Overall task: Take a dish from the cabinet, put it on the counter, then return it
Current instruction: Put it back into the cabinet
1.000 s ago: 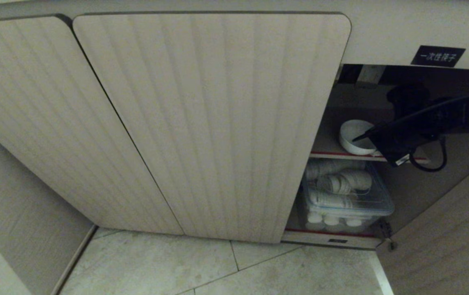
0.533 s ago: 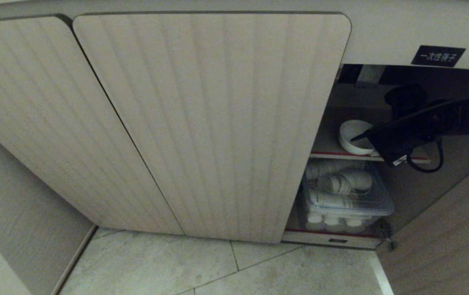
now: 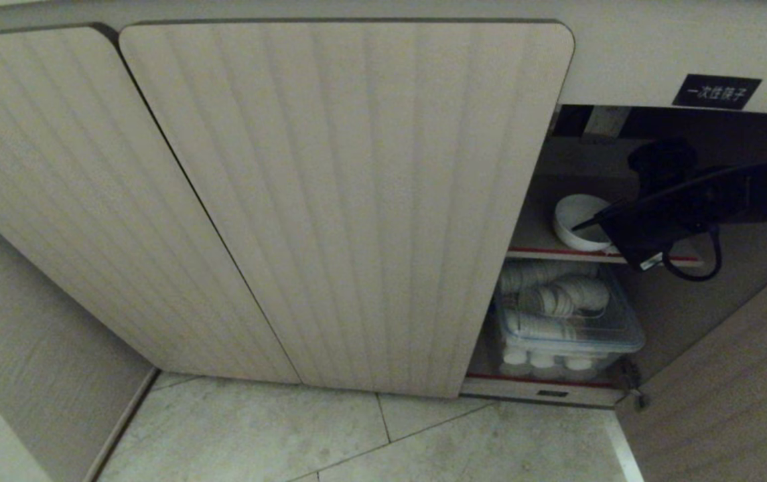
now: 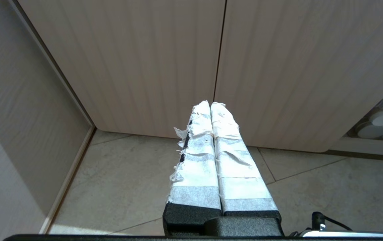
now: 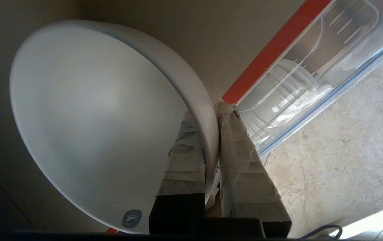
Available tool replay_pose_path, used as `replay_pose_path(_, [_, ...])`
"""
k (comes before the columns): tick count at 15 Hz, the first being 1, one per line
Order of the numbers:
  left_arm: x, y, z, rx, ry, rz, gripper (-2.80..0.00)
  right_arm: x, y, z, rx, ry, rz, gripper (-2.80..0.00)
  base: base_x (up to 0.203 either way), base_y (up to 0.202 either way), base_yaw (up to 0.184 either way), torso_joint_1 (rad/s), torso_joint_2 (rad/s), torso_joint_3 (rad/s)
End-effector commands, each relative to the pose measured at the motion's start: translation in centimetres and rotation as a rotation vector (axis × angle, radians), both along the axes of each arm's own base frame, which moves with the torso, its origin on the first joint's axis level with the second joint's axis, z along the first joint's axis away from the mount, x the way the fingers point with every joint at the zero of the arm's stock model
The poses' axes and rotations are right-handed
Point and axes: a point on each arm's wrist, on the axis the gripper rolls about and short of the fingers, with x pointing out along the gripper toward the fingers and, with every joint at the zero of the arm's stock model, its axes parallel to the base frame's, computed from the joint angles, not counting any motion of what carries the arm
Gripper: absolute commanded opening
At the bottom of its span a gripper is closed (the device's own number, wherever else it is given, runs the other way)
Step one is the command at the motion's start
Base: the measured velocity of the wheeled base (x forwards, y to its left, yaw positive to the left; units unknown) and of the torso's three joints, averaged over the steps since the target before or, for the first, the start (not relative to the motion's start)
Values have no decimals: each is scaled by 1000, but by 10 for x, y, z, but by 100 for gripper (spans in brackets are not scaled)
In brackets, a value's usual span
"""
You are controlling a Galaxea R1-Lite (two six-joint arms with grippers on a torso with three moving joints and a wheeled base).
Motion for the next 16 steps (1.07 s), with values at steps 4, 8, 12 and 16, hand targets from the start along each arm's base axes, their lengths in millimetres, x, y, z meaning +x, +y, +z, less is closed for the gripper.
replay_pose_path(4, [0, 0, 0, -1, -1, 0, -280, 1, 0, -1, 5, 1, -3, -280, 0, 0, 0, 0, 0, 0])
replay_pose_path(8, [0, 0, 0, -1, -1, 0, -280, 3, 0, 0, 5, -5, -3, -280, 0, 0, 0, 0, 0, 0])
replay_pose_path(12, [0, 0, 0, -1, -1, 0, -280, 3, 0, 0, 6, -5, -2, -280, 0, 0, 0, 0, 0, 0])
replay_pose_path(16, [0, 0, 0, -1, -1, 0, -280, 3, 0, 1, 5, -8, -3, -280, 0, 0, 0, 0, 0, 0])
